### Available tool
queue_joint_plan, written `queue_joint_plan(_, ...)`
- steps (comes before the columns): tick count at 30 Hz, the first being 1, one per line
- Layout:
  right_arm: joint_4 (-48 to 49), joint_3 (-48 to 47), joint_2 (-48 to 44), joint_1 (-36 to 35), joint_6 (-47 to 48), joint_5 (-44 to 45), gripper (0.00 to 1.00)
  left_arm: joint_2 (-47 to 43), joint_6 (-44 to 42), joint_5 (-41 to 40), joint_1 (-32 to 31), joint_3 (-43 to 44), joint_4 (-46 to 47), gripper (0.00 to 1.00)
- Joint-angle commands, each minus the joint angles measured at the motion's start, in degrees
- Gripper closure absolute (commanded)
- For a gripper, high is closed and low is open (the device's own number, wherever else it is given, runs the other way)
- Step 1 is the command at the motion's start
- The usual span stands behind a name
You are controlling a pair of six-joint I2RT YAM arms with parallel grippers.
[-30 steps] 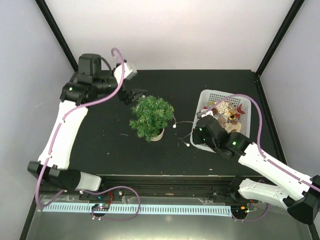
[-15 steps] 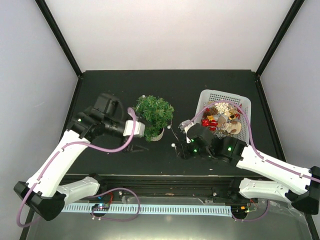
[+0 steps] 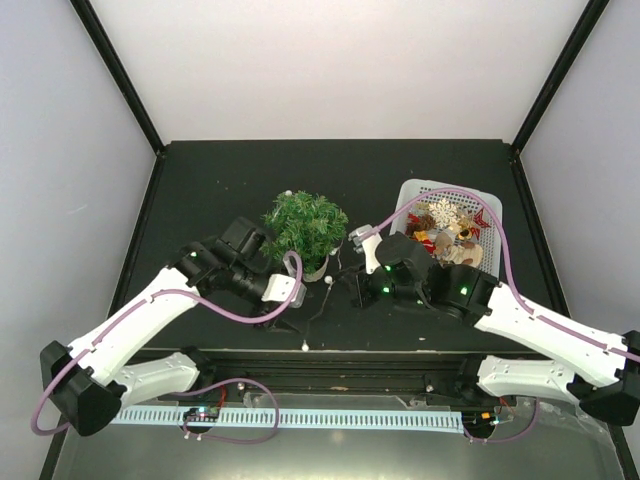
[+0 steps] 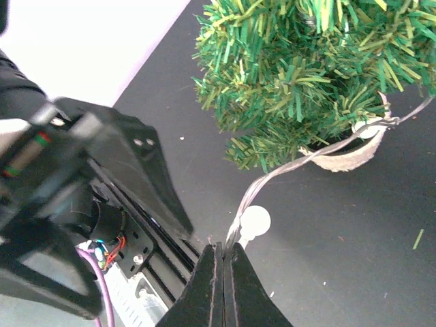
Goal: Decorate the small christmas tree
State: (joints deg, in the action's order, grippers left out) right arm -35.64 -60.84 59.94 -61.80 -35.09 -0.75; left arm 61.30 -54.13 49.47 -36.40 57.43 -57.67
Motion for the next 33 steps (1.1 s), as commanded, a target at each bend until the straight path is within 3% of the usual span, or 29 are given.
queue_joint_plan(1, 2.2, -2.5, 0.6, -0.5, -1.2, -1.6, 0.99, 2.2, 2.0, -0.1, -0.8, -3.3, 7.7, 0.15)
queue_joint_plan(7, 2.9, -3.3, 0.8, -0.5, -1.6, -2.0, 0.99, 6.5, 6.9, 2.8, -2.0, -6.7, 18.3, 0.11)
queue_joint_plan(12, 3.1, -4.1, 0.9, -0.5, -1.7, -2.2, 0.99, 10.3, 13.5, -1.5, -3.1, -6.8, 29.3, 0.11)
queue_joint_plan(19, 2.7, -4.6, -0.2, -0.5, -2.1, -2.2, 0.99, 14.1, 13.6, 2.0, -3.7, -4.8, 29.7, 0.12)
queue_joint_plan(26, 4.0, -3.4, -1.3, -0.5, -2.9, -2.3, 0.99, 13.7, 10.0, 6.1, -3.9, -6.8, 27.2, 0.45)
queue_joint_plan(27, 4.2, -3.3, -1.3, -0.5, -2.9, -2.4, 0.99, 13.8, 10.0, 6.4, -3.9, -6.8, 27.1, 0.47)
queue_joint_plan(33, 4.3, -2.7, -1.5, -0.5, -3.0, -1.7, 0.99, 14.3, 8.4, 6.3, -3.9, -5.8, 24.3, 0.86)
